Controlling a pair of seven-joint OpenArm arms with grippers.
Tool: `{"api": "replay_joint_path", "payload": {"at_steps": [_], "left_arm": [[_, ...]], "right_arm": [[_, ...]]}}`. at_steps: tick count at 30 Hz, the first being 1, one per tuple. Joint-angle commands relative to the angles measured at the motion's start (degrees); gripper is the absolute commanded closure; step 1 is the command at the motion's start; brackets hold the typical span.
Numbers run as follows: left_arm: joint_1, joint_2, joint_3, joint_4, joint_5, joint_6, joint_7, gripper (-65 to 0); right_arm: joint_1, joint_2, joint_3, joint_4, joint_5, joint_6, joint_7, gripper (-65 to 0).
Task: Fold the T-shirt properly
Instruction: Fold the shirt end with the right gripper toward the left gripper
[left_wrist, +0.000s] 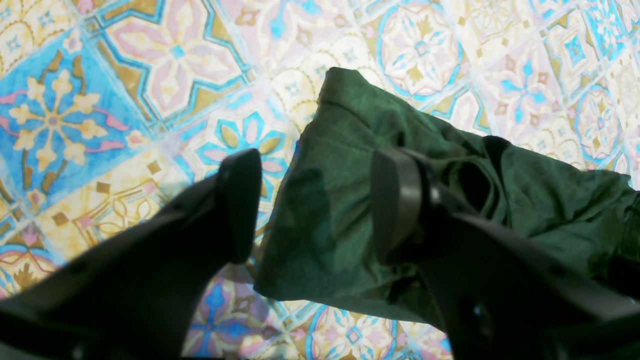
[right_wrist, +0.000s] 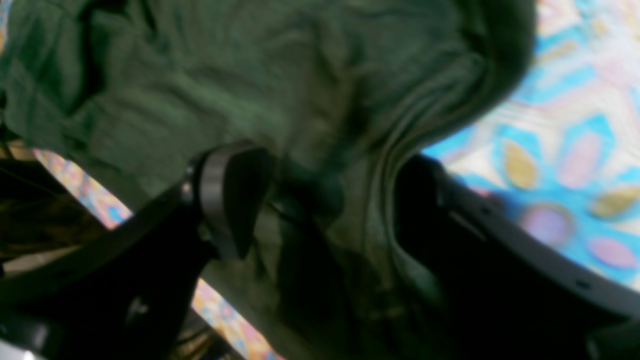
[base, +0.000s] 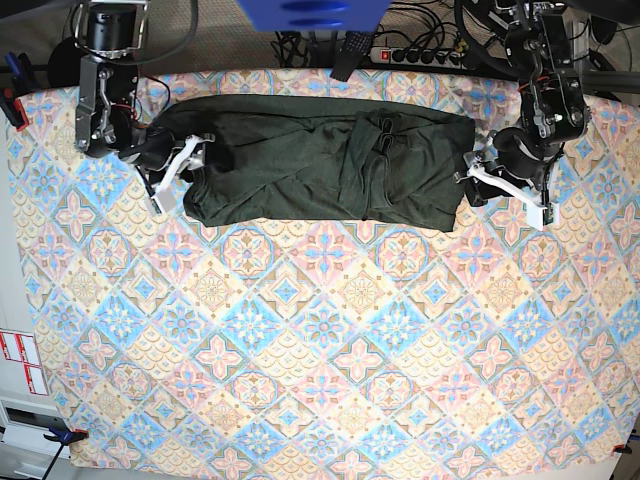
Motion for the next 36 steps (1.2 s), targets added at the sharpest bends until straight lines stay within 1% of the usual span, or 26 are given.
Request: {"api": "replay_joint_path", "payload": {"at_steps": [1,4,8,10,12,15,17,26,30,33,36], "left_arm": [[-0.23,-0.56,-0.19,0.86,-0.46,-0.12,-0.85,-35.1],[-0.32,-0.47,-0.10,0.86,-0.54,-0.12,-0.85,-35.1],[-0.32,-0.47,-0.10,0.86,-0.63,-0.12,-0.85,-35.1],[-0.32,-0.47,-0.10,0.86,-0.63,-0.12,-0.85,-35.1],[-0.32,-0.47,-0.19,0.86,-0.63,-0.12,-1.03,-35.1],[-0.23,-0.47,-0.28,0.86,-0.63,-0.12,-1.21,-35.1],[-0.32,-0.47,-0.36,0.86,-0.72,-0.12,-1.21,-35.1],[-0.32,-0.47,-0.54,0.95,-0.81,-0.12,-1.29,-35.1],[-0.32,-0.47,-0.54,0.95,-0.81,-0.12,-1.29,-35.1],[-0.23,-0.47,-0.63,0.95,-0.81,-0.12,-1.29,-35.1],[-0.23,-0.47,-0.63,0.95,-0.72,-0.12,-1.29,-35.1]], "right_arm": [[-0.02,0.15,-0.33,0.44,-0.40,0.25,-1.39,-38.9],[0.06,-0.82,-1.56,0.35,-0.40,0.25,-1.31,-35.6],[0.24,-1.08,-1.91,0.08,-0.48,0.25,-1.31,-31.9],[0.33,-1.35,-1.91,0.08,-0.48,0.25,-1.22,-28.0],[0.42,-1.35,-1.47,0.00,-0.48,0.25,-1.13,-20.5],[0.50,-1.35,-0.68,0.00,-0.57,0.25,-1.04,-6.4],[0.50,-1.35,1.60,0.00,-0.57,0.25,-1.04,0.0],[1.47,-1.35,12.33,0.00,-0.57,0.25,-1.13,0.0],[5.69,-1.17,14.70,-0.18,-0.57,0.25,-1.39,0.0],[6.13,-1.00,15.76,-0.18,-0.57,0.25,-1.39,0.0],[6.13,-0.03,16.64,0.00,-0.48,0.25,-1.48,0.0]]}}
